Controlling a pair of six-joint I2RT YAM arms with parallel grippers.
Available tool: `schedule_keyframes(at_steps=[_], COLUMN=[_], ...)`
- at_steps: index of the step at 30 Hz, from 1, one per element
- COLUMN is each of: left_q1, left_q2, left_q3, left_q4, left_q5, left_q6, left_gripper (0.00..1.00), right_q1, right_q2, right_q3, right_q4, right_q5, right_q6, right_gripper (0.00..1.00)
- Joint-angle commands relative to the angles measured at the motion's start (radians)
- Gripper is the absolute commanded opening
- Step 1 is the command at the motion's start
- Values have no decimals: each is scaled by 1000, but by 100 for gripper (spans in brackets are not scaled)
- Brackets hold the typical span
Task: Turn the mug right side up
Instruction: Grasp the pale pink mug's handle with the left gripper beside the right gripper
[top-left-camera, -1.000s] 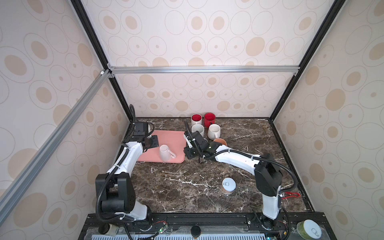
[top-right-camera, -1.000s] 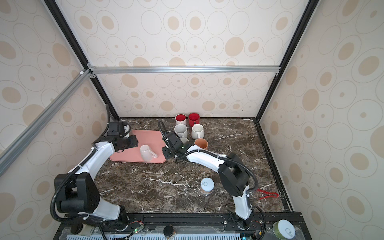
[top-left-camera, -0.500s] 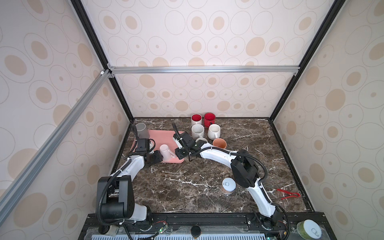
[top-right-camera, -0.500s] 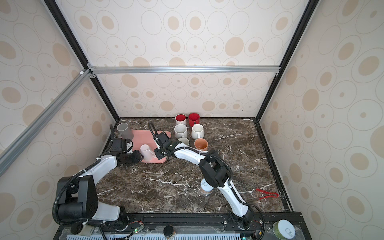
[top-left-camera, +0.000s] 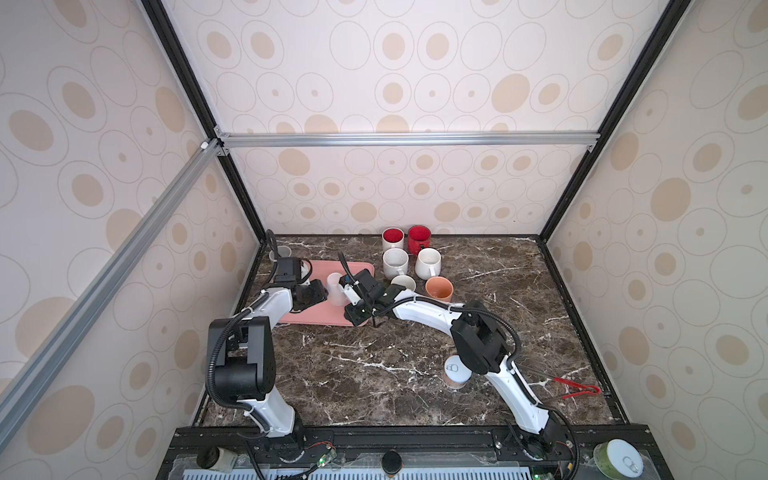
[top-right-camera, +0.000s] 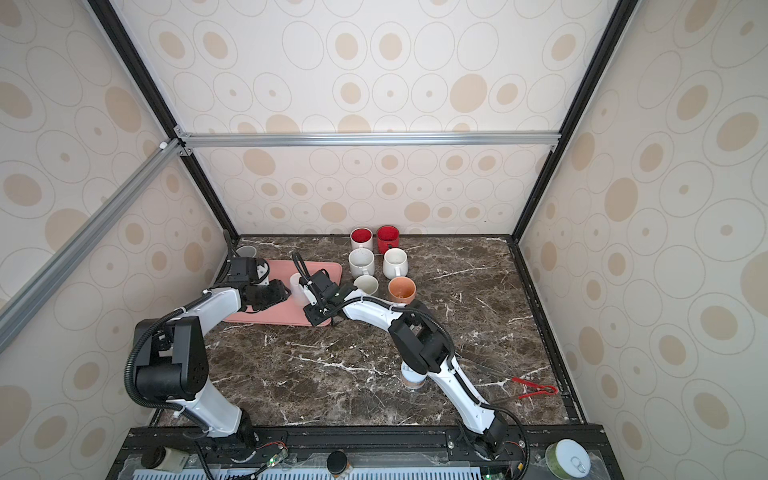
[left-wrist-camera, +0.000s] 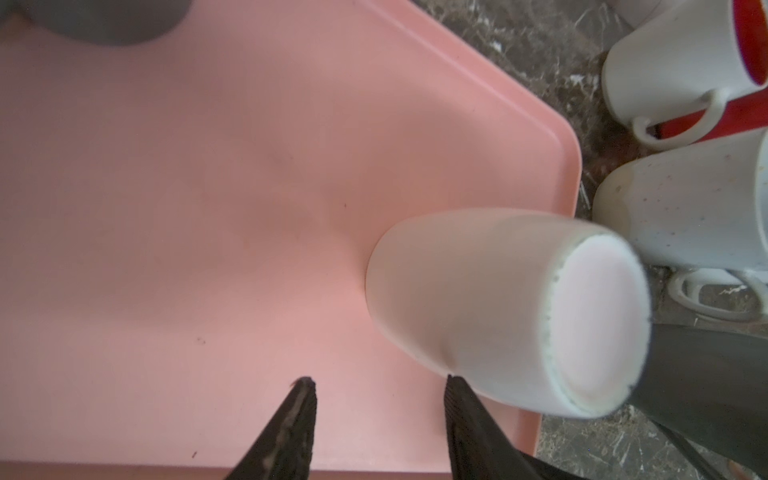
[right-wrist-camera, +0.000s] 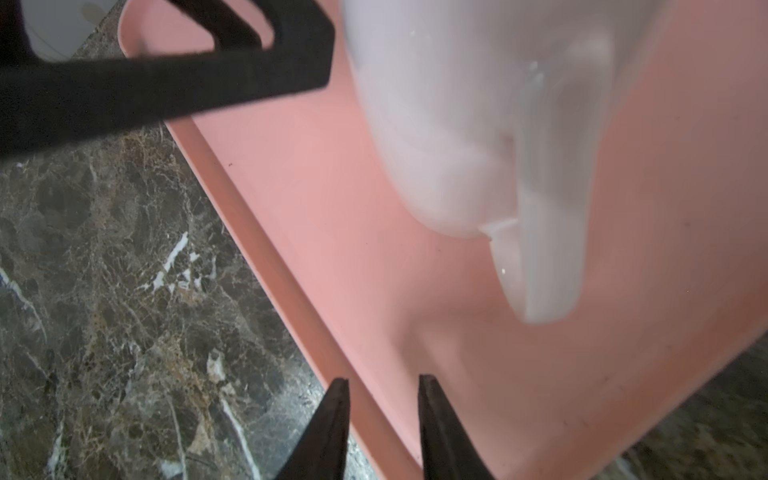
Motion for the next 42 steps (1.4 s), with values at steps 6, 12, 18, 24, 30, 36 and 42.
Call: schedule_keyframes(at_steps=[6, 12, 18, 24, 30, 36, 42], left_q1=[32, 38, 40, 39, 38, 37, 38], left_q2=[30, 40, 81, 138, 162, 103, -21], left_q3=[48, 40, 55, 59, 50, 66, 29], left_q4=[18, 46, 71, 108, 136, 40, -17], left_q5=[2, 8, 41, 180, 227, 95, -34], left_q6=[5, -9, -1, 37, 26, 111, 245], left_gripper=[50, 50, 50, 49, 47, 49, 54], right_q1=[-30, -42, -43, -13, 18, 20, 0], right_q2=[-47, 75, 177, 199, 193, 87, -108], right_q3=[-5, 139, 266, 287, 281, 156, -78], right_q4=[0, -36, -39, -12, -2, 53, 135], right_q5=[245, 264, 168, 99, 55, 99, 139], right_q6=[19, -16, -61, -65, -94, -58, -13], right_gripper=[19, 14, 12, 10, 10, 9, 9])
